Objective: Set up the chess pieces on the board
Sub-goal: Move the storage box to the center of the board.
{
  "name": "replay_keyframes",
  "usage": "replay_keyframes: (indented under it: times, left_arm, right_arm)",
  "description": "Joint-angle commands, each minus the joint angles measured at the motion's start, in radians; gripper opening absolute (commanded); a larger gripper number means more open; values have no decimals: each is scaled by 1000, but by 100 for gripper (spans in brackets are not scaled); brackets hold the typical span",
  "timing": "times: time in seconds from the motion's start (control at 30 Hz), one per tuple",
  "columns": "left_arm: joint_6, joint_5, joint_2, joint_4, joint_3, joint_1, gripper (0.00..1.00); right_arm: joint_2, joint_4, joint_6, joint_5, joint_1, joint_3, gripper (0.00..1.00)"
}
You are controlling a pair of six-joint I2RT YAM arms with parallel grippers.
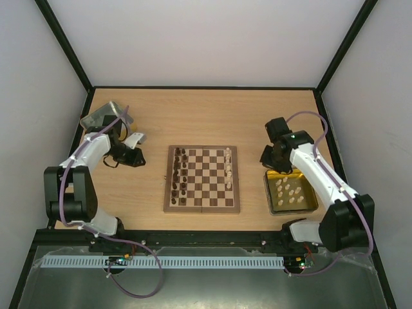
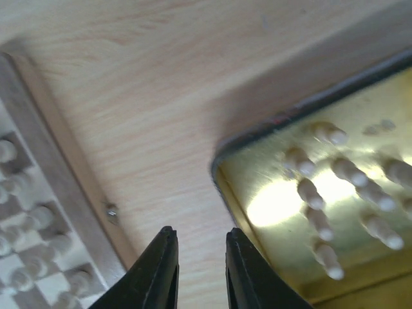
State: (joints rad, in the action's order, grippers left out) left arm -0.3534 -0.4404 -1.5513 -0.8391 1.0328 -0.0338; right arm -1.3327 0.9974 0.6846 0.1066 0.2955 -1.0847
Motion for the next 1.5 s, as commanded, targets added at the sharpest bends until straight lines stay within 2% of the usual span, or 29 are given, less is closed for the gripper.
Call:
replay_keyframes:
  times: [0.0,0.2,0.43,0.73,0.97,1.33,1.47]
  left_arm:
    - [-7,-2,73,-34,11,-8,19]
    - [-6,-1,108,-30,11,-11,19]
    - [-1,5,131,-29,10,-13,19]
    - [-15,-7,137,-41,15,-35,19]
    - [-16,-11,132,-40,12,-45,19]
    - [-9,-7,140,-34,11,-52,19]
    - [-7,-8,135,-31,10,-58,20]
  right_arm:
    - [73,115,5,-89,-2,74,21]
    - [75,46,19,-21,-2,149,23]
    - [-4,-28,16,21,-2,162,24]
    - [-74,-56,-21,-11,-8,155,24]
    - [-121,-95,-40,24,-14,158,24]
    - [-235,-162,-38,90,-14,91,22]
    - [-280,-169,-30,105,-13,42,19]
